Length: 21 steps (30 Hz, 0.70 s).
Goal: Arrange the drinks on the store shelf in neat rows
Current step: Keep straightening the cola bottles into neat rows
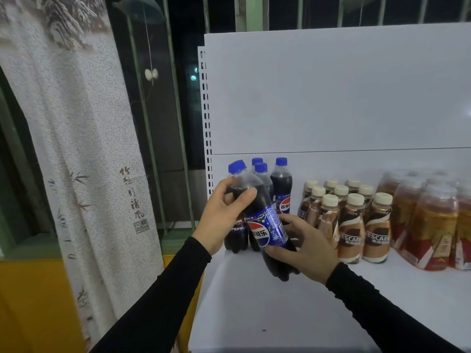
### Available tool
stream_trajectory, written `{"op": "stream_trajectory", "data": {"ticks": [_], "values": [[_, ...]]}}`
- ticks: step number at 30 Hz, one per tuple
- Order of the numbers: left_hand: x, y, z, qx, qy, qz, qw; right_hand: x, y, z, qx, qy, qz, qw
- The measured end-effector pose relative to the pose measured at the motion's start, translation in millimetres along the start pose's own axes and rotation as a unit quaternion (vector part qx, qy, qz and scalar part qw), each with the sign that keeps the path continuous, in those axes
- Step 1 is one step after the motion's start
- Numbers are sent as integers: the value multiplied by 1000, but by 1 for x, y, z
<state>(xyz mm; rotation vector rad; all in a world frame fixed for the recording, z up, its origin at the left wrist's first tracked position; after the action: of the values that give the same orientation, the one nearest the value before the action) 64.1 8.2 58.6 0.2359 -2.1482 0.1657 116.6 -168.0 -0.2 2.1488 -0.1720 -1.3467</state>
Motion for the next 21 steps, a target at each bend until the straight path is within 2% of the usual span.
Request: {"op": "stream_trajectory", "data": {"ticks": [8,13,17,21], "values": [[-5,-7,-2,-36,2,-25,999,14,-7,4,-11,-40,1,999],[4,-15,-10,-63,-20,-101,993,12,-17,-4,-22,-58,6,998],[12,3,-20,-68,-25,-169,983,10,-19,-8,-34,-62,54,996],[29,37,-39,-67,-28,-212,975,9,-17,-10,0,-42,97,994]]}}
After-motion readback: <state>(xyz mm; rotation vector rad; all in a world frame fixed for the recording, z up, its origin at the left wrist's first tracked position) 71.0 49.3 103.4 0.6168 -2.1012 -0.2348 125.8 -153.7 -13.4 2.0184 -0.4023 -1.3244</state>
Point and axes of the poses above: each hand's wrist, its own z-axis away from the middle knuckle, its own y-axis out of the back of the hand, x = y × z, the point moved 5 cm from there along -z, towards the middle knuckle, and after that the axes turned 11 degrees about -y, right-handed, at the moved point
